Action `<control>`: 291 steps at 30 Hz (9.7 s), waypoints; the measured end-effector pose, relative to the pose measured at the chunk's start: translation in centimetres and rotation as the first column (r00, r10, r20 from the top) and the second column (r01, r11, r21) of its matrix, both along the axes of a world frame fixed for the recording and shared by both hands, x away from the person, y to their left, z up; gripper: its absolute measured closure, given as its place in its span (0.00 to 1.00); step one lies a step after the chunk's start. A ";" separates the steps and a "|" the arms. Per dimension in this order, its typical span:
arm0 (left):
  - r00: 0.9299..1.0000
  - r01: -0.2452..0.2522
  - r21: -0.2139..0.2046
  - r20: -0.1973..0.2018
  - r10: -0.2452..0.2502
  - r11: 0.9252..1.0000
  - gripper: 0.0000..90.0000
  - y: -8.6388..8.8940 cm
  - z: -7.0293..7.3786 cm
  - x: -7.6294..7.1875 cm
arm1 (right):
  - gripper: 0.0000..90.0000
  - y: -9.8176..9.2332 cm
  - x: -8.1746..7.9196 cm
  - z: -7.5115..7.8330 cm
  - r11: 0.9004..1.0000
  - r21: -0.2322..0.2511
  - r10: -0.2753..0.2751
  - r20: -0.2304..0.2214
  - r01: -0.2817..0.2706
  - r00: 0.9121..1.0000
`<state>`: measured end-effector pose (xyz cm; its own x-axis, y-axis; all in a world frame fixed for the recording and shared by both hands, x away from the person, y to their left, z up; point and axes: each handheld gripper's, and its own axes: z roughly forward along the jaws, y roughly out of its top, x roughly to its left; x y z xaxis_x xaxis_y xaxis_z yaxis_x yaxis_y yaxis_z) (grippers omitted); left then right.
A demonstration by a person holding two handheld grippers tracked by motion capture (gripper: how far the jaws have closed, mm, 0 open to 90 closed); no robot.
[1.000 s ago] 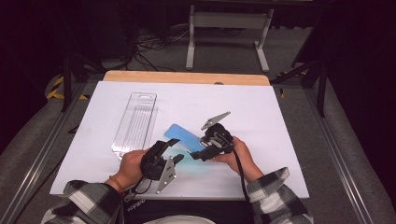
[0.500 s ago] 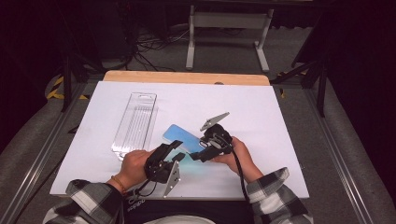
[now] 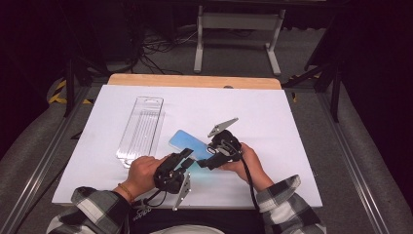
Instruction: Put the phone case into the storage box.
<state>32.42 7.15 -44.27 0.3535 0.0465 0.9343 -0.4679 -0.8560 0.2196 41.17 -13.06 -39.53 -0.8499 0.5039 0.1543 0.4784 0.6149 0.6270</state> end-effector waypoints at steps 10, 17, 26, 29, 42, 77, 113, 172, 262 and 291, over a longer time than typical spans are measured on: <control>0.999 -0.013 0.047 0.044 0.011 0.999 0.71 -0.4 -0.3 -0.1 | 0.20 0.0 0.0 0.0 1.000 0.001 -0.001 0.000 0.001 1.000; 0.998 -0.017 0.067 0.055 0.014 0.998 0.76 -0.5 -0.4 -0.1 | 0.20 0.1 0.0 0.0 1.000 0.004 0.002 -0.005 -0.002 1.000; 0.997 -0.009 0.088 0.083 0.002 0.996 0.82 -0.5 -0.5 -0.2 | 0.20 0.4 -0.2 -0.1 1.000 0.004 0.016 -0.013 -0.016 1.000; 0.996 -0.016 0.097 0.087 0.007 0.995 0.84 -0.5 -0.6 -0.3 | 0.20 0.7 -0.3 -0.1 1.000 -0.001 0.021 -0.012 -0.021 1.000; 0.995 -0.025 0.120 0.100 0.013 0.992 0.89 -0.6 -0.8 -0.4 | 0.19 0.6 -0.4 0.1 1.000 0.012 0.011 -0.012 -0.011 1.000; 0.995 -0.036 0.033 0.096 0.032 0.999 0.90 0.4 0.4 -0.3 | 0.19 -0.2 -1.1 1.7 0.997 0.070 0.030 0.024 -0.031 0.999; 0.996 -0.020 -0.163 -0.086 0.006 0.986 0.91 1.9 2.7 0.5 | 0.16 -2.2 -2.6 3.3 0.992 0.074 0.078 0.240 -0.098 0.968; 0.927 -0.068 -0.472 -0.356 -0.119 0.879 0.91 5.3 5.2 2.6 | 0.10 -7.4 -6.4 -1.7 0.981 0.180 -0.161 0.544 0.073 0.824; 0.903 -0.187 -0.684 -0.402 -0.151 0.705 0.91 12.0 8.3 5.1 | 0.10 -9.1 -6.6 -2.0 0.978 0.160 -0.205 0.610 0.134 0.765; 0.899 -0.213 -0.705 -0.413 -0.147 0.677 0.91 13.4 8.5 5.7 | 0.10 -9.0 -6.6 -2.0 0.978 0.157 -0.207 0.619 0.139 0.757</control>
